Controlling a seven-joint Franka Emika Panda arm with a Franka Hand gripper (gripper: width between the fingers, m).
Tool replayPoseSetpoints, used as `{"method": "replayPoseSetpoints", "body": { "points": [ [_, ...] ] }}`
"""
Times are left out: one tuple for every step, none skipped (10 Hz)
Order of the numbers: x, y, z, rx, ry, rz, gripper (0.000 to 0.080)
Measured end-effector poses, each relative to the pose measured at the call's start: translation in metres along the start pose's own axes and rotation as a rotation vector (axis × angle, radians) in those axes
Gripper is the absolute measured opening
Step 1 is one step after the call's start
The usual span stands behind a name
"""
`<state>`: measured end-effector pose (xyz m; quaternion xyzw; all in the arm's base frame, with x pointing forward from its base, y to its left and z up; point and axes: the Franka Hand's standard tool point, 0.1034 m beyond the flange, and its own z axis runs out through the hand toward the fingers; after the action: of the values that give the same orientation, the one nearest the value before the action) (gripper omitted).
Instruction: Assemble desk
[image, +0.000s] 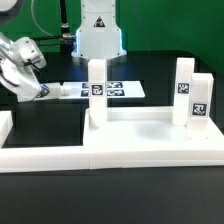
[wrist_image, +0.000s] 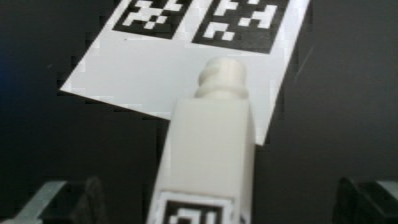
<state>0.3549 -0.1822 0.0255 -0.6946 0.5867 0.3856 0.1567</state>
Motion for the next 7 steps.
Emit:
{"method": "replayPoseSetpoints", "body": {
  "points": [
    [0.007, 0.008, -0.003, 0.011, -0.002, 0.018, 0.0649],
    [0.018, 0.018, -0.006, 0.025, -0.001, 0.043, 0.0649],
    [0.025, 0.022, -0.009, 0.036, 0.003, 0.056, 0.0649],
    [0.031, 0.024, -0.009, 0.042, 0.015, 0.065, 0.0649],
    [0.033, 0.020, -0.007, 0.041, 0.032, 0.061, 0.0649],
    [0.032, 0.017, -0.006, 0.038, 0.034, 0.054, 0.0649],
    [0.034, 0.015, -0.005, 0.043, 0.050, 0.053, 0.0649]
  ]
}}
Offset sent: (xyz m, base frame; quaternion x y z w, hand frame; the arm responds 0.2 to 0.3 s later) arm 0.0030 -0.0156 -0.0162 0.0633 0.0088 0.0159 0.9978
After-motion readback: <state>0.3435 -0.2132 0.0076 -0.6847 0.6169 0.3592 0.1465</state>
